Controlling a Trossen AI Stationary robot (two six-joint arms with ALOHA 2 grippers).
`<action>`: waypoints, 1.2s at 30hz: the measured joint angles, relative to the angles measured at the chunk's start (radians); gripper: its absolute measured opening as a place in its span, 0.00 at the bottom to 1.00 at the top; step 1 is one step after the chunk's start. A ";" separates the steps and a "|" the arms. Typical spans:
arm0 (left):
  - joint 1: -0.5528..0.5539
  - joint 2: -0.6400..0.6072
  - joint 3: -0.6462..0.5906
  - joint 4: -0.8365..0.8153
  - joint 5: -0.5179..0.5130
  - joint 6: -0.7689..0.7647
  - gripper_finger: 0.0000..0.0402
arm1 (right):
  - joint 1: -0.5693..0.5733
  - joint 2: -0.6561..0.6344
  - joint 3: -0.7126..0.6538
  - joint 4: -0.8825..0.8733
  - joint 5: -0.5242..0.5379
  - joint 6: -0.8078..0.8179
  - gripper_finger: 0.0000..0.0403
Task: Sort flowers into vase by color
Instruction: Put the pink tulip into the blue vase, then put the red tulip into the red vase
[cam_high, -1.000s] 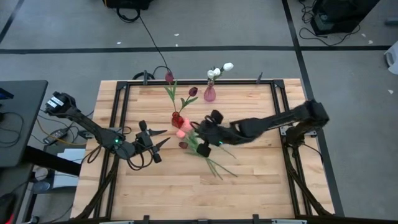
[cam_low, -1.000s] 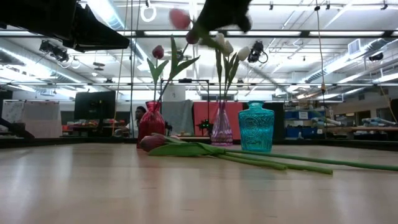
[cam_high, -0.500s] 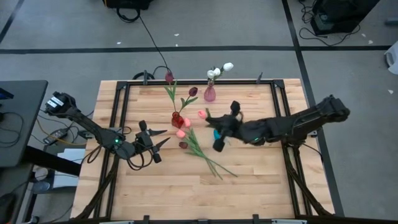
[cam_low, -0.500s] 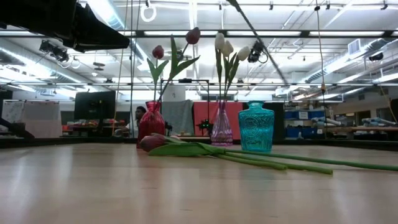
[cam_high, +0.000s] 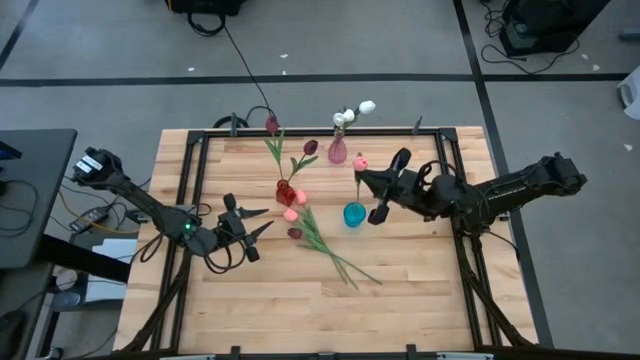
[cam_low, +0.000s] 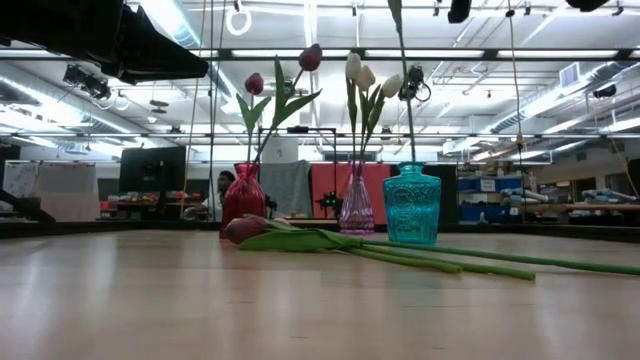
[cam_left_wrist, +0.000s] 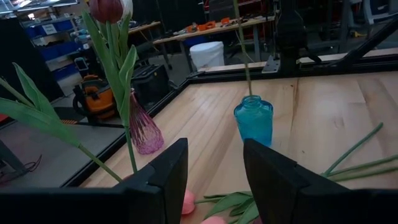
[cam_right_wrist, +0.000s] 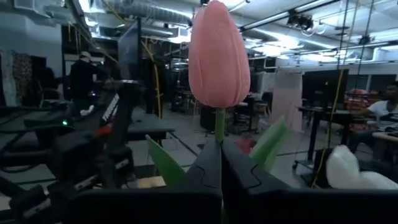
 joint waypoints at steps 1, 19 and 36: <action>0.000 0.000 0.000 0.000 0.000 0.000 0.40 | -0.006 -0.005 -0.010 0.002 -0.001 0.002 0.00; 0.000 0.000 0.000 -0.003 0.000 0.000 0.40 | -0.006 -0.019 -0.070 -0.350 0.024 0.292 0.30; 0.000 0.000 0.000 0.002 0.000 -0.053 0.40 | 0.226 0.293 0.173 -0.968 -0.197 0.855 0.33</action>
